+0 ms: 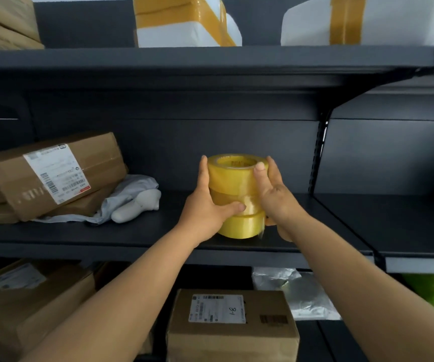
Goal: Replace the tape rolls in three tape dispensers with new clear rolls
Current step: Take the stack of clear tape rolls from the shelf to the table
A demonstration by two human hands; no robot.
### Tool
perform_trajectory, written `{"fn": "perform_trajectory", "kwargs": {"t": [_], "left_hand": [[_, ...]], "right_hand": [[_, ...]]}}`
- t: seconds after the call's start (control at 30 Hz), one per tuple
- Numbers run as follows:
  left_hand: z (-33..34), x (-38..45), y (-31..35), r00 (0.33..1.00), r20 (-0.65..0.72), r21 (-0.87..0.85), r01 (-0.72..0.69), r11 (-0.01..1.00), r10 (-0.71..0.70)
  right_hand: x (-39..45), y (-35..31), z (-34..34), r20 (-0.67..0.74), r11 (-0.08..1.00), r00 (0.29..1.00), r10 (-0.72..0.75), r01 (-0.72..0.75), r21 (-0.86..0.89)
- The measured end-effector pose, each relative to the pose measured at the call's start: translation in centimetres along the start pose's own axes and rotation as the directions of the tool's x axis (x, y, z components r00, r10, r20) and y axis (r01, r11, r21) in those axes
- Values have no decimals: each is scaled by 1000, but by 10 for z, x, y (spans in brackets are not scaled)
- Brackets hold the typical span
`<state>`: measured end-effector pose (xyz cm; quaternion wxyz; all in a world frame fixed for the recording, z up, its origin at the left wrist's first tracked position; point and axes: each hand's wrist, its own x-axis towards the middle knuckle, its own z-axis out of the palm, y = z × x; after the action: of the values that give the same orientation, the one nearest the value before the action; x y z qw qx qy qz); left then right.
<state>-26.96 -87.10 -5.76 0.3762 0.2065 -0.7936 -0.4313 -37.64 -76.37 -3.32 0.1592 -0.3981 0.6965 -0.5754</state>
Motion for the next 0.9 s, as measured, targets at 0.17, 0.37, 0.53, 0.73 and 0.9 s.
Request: {"fn": "perform_trajectory", "kwargs": {"t": [0.17, 0.37, 0.53, 0.73, 0.9], "left_hand": [[24, -15, 20, 997, 59, -63, -41, 997, 45], [69, -41, 41, 973, 196, -145, -97, 985, 125], [109, -66, 60, 944, 285, -183, -119, 976, 168], [166, -104, 93, 896, 386, -218, -142, 965, 219], [222, -151, 125, 839, 481, -285, -124, 950, 254]], "right_hand": [[-34, -3, -28, -132, 999, 991, 0, -7, -46], [-79, 13, -70, -291, 998, 956, 35, -50, -44], [-119, 27, -109, -395, 994, 917, 62, -91, -54], [-177, 41, -162, -487, 993, 868, 96, -117, -14], [-242, 55, -214, -584, 984, 800, 136, -178, -14]]}}
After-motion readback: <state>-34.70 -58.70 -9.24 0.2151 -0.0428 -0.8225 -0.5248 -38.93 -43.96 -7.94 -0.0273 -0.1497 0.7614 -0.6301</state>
